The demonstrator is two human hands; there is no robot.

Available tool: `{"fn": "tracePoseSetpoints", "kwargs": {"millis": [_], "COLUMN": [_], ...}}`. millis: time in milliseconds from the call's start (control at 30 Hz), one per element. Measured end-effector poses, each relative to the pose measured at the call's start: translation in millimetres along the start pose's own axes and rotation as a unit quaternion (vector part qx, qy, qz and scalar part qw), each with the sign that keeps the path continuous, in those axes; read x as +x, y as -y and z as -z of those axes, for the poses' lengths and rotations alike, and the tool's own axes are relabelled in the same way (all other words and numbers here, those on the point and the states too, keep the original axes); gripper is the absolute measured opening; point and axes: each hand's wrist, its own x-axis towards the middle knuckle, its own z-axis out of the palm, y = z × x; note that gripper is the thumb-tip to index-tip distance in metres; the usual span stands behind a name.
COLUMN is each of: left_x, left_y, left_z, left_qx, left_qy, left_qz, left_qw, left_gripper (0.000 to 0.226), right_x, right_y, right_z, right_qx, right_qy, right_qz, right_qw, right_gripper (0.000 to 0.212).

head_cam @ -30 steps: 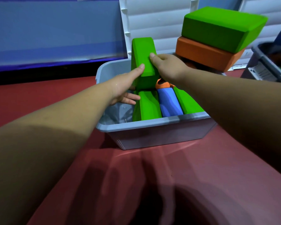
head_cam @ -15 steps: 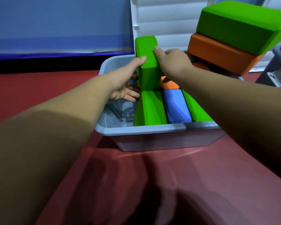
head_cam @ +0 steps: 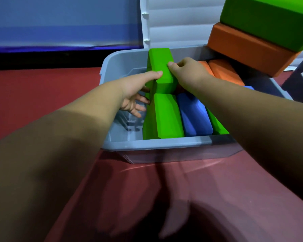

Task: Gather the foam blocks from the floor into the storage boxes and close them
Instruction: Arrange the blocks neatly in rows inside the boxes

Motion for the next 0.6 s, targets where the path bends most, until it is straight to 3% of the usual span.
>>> {"fn": "tracePoseSetpoints", "kwargs": {"millis": [133, 200, 333, 600], "left_x": [7.9, 12.4, 12.6, -8.5], "left_y": [6.6, 5.2, -2.6, -11.6], "left_z": [1.0, -4.2, -26.3, -51.2], "left_qx": [-0.059, -0.065, -0.02, 0.051], "left_qy": [0.035, 0.027, -0.012, -0.06], "left_qz": [0.008, -0.019, -0.033, -0.014], "left_qw": [0.998, 0.997, 0.999, 0.997], "left_gripper": [0.107, 0.097, 0.067, 0.061], "right_x": [4.8, 9.5, 18.7, 2.5], "right_y": [-6.0, -8.7, -19.6, -29.0], "right_z": [-6.8, -8.9, -13.1, -11.9], "right_qx": [-0.028, -0.046, -0.091, -0.083], "right_qy": [0.006, 0.007, 0.002, -0.021], "right_qz": [-0.006, -0.005, -0.022, -0.006], "right_qw": [1.0, 0.999, 0.996, 0.996], "right_gripper": [0.066, 0.067, 0.067, 0.066]}}
